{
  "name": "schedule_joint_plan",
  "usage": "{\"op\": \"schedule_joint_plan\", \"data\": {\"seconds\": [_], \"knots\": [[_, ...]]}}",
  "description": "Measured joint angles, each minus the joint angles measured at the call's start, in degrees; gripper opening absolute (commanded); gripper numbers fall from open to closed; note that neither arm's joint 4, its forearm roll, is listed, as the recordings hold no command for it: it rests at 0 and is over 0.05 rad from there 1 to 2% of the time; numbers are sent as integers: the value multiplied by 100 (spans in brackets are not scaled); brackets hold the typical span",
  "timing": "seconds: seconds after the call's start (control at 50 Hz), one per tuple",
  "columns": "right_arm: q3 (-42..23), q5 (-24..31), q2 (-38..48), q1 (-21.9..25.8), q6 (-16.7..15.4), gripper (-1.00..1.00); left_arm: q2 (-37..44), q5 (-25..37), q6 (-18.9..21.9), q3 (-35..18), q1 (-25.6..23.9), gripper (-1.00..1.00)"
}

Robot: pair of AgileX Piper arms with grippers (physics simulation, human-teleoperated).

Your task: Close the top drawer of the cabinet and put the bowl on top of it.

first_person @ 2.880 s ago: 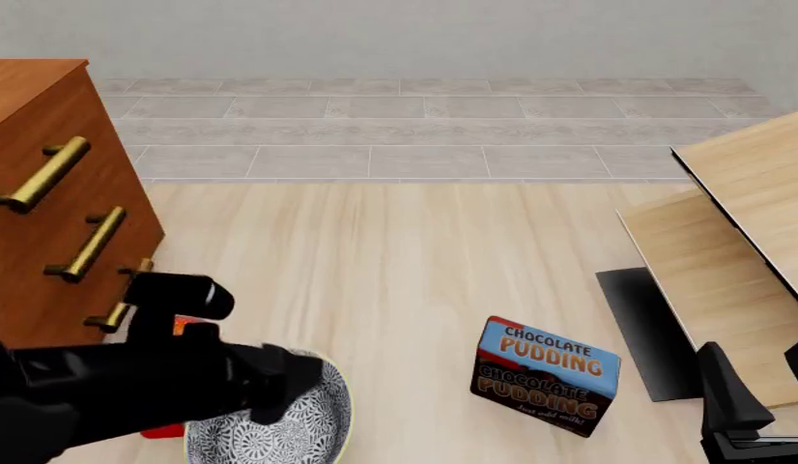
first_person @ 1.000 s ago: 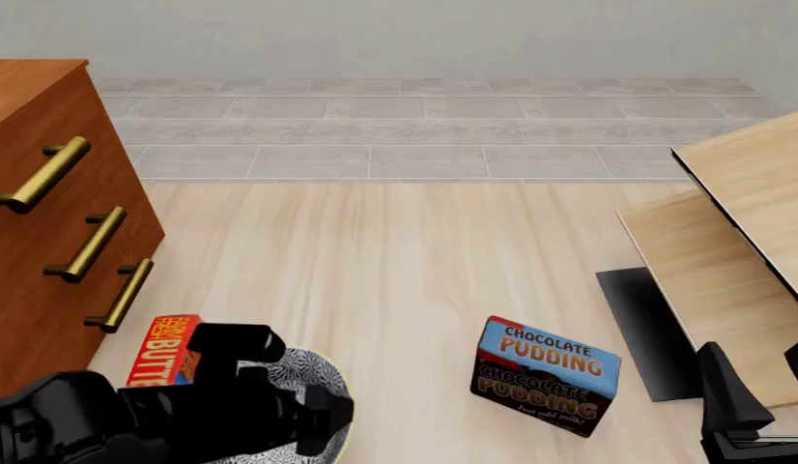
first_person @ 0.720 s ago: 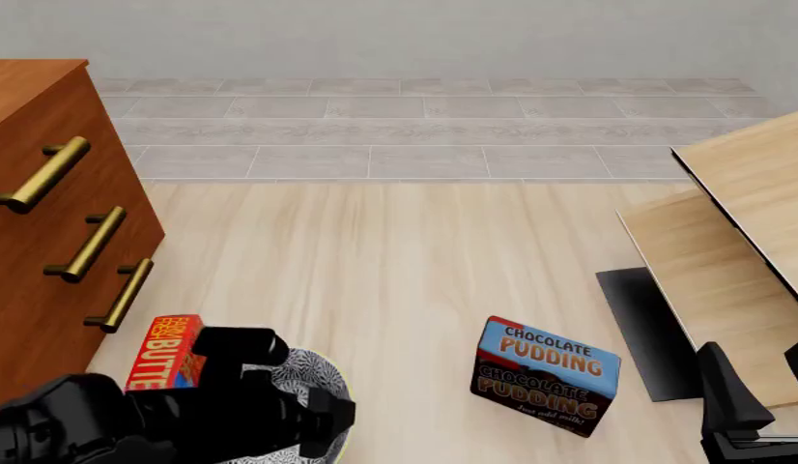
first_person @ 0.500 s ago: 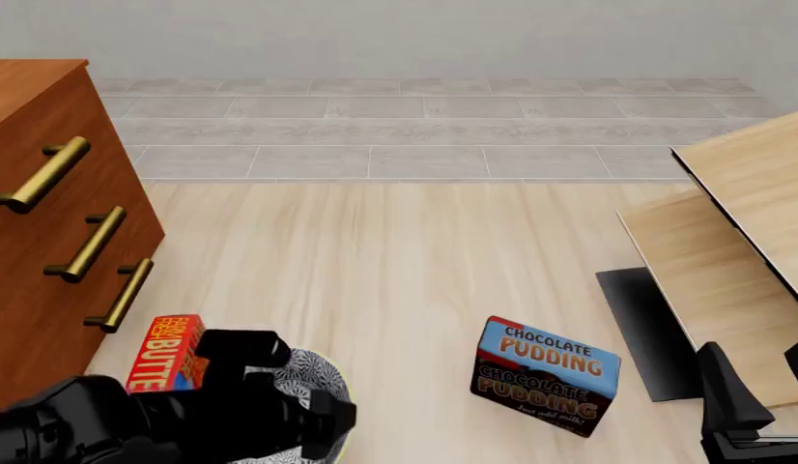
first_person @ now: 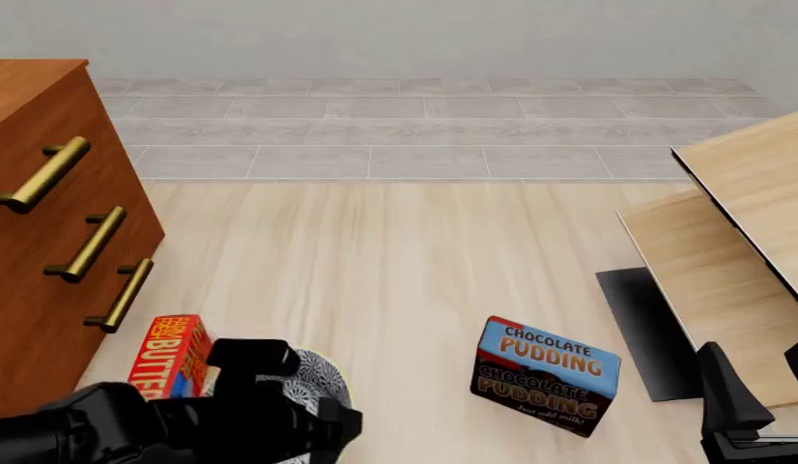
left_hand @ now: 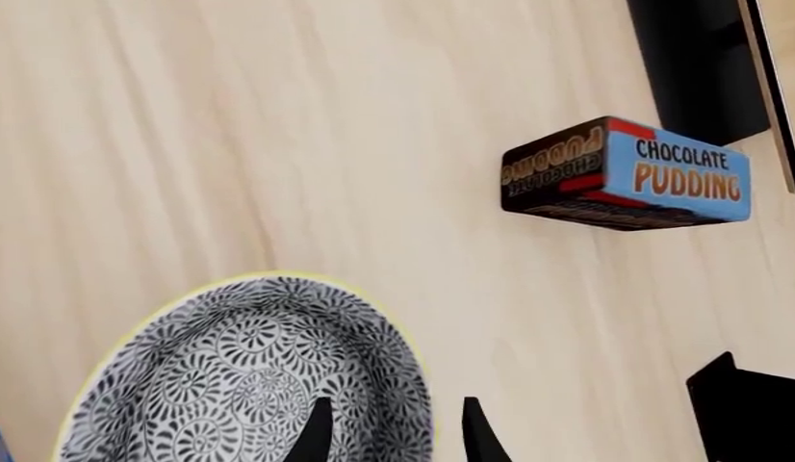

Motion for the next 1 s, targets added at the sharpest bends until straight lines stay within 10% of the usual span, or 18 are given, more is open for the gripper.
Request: {"op": "schedule_joint_plan", "data": {"seconds": [1.0], "knots": [[0,0,0,0,0,100,756,-716,-228,126,-148,100]]}}
